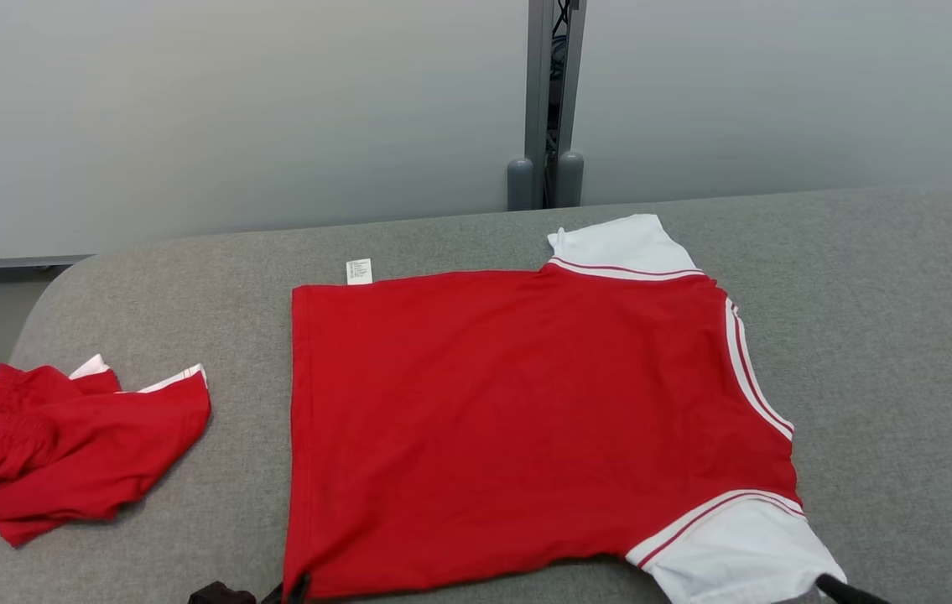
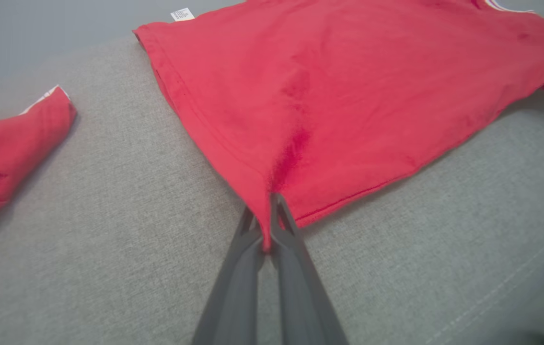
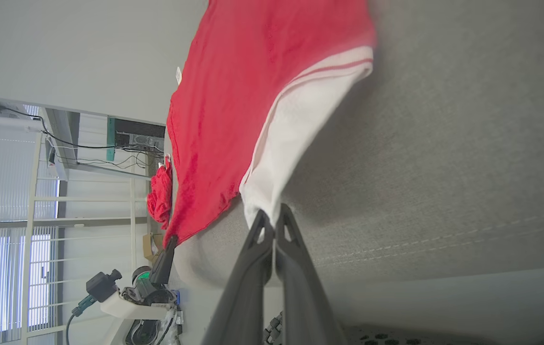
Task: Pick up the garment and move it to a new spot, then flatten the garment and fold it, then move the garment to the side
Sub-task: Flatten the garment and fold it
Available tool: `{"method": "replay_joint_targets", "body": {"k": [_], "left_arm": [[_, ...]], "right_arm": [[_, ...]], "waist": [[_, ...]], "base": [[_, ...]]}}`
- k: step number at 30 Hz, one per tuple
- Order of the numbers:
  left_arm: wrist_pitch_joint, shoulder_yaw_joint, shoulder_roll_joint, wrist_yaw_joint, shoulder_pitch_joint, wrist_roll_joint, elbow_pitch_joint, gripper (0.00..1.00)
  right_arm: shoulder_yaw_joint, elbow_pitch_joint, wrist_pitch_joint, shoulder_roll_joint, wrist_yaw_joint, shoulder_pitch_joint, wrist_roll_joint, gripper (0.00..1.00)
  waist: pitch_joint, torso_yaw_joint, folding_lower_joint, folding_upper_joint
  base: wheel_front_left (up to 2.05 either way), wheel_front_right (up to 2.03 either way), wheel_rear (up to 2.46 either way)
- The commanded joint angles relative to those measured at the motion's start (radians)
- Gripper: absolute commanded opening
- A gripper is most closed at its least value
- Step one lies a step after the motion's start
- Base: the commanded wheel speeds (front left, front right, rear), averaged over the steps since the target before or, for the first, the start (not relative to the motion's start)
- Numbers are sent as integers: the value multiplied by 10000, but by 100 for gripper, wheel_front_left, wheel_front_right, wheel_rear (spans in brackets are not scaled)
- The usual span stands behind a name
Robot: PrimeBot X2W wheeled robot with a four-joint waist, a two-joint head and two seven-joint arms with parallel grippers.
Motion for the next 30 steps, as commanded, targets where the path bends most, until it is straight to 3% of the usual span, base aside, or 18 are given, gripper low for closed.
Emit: {"method": "replay_joint_targets", "body": {"k": [1, 13, 15, 30], "left_arm": [[124, 82, 78, 14, -253, -141, -68, 0], [925, 22, 257, 117, -1086, -103, -520, 0], [1524, -8, -82, 495, -2295, -58, -248, 0], [1827, -87, -315, 622, -3704, -76, 680, 0]], "right_arm": [[-153, 61, -195, 14, 1, -252, -145, 0], [-367, 561, -809, 348, 1, -1426, -665, 0], [-395, 1683, -895, 1278, 2, -2902, -597, 0], [-181, 3554, -812, 2573, 2, -4683, -1102, 0]], "waist": [[68, -43, 0, 0], [598, 82, 0, 0], [1270, 259, 0, 0], [1978, 356, 0, 0]], "base": [[0, 0, 0], [0, 0, 0], [0, 0, 0], [0, 0, 0]]}}
